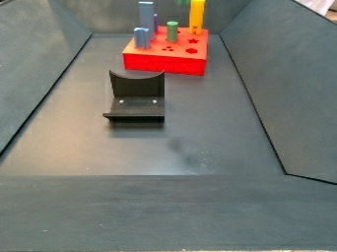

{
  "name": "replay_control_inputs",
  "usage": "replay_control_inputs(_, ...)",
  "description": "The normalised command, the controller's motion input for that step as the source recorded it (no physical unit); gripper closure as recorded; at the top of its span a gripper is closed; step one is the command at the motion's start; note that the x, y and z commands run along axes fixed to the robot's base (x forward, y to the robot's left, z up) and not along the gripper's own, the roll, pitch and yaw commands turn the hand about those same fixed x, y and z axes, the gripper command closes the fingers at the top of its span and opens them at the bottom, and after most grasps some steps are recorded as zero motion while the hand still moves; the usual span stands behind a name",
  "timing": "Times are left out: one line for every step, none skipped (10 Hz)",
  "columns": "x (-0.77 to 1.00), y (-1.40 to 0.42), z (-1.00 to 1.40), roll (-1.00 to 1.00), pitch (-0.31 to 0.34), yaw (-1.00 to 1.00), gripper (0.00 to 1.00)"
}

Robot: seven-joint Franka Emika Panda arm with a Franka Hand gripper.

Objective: Pick up the 3 prong object. Move up. Move to above the board. Insert the 3 prong object.
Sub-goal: Insert the 3 prong object.

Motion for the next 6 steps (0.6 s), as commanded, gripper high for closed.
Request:
replay_control_inputs(0.97, 0.32, -0.76, -0.02, 0.0, -0.32, 1.0)
replay_control_inputs(0.9, 0.24, -0.84, -0.01, 0.0, -0.37, 1.0)
replay_control_inputs(0.56, 0.02, -0.9, 0.0, -0.003, -0.62, 1.0)
replay_control_inputs(0.3, 0.0, -0.81, -0.02, 0.0, -0.81, 1.0)
replay_control_inputs(0.0, 0.0, -0.44, 0.0, 0.0, -0.53, 1.0)
replay_control_inputs(0.2, 0.0, -0.38, -0.14, -0.007, -0.39, 1.0)
